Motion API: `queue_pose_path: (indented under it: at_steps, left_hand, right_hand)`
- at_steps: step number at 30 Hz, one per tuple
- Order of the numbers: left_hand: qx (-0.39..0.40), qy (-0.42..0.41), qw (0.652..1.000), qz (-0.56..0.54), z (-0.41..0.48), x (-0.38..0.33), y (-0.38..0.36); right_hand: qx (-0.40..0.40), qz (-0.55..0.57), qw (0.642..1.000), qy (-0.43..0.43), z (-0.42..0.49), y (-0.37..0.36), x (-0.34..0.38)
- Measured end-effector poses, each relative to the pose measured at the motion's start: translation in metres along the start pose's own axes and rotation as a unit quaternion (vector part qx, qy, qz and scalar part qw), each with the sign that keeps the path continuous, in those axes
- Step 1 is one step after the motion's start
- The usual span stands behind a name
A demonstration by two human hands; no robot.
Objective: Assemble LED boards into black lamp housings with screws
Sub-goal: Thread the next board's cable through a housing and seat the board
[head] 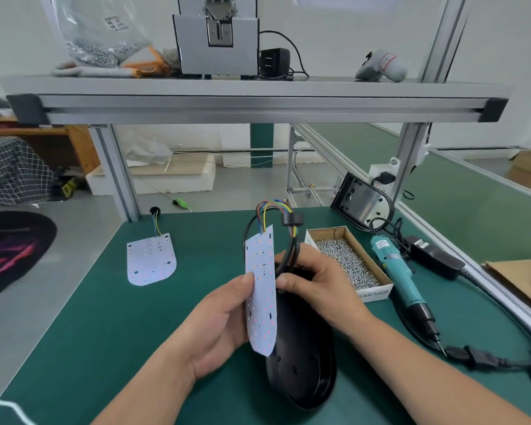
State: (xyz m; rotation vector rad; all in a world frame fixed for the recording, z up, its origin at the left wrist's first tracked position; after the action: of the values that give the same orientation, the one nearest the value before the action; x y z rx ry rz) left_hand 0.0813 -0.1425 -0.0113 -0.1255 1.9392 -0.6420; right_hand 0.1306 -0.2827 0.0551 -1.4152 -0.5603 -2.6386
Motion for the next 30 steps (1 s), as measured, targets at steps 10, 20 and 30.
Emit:
queue_pose_path:
  at_steps: [10,20,30]
  left_hand:
    - [-0.009,-0.012,0.999,0.034,-0.002,-0.009,0.008]
    - [-0.141,-0.082,0.983,0.08,-0.013,-0.043,0.058]
    - [-0.233,-0.115,0.961,0.091,-0.026,-0.061,0.091]
  right_hand:
    - [0.051,-0.085,0.994,-0.046,0.005,0.001,-0.003]
    - [0.088,0.071,0.988,-0.11,0.0,0.031,-0.022]
    - [0.089,-0.001,0.99,-0.112,0.001,0.058,-0.021]
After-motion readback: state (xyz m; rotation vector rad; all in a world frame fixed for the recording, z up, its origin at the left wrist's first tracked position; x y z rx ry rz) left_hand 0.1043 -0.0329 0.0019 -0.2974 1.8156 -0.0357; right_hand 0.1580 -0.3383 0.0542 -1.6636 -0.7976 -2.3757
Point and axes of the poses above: each hand's wrist, its own z-axis towards the middle knuckle, its own y-axis out of the back of the hand, x = y × z, the point moved 10 cm from there along z, towards the middle knuckle, and after that the axes turned 8 degrees about y, right-handed, at the moved point
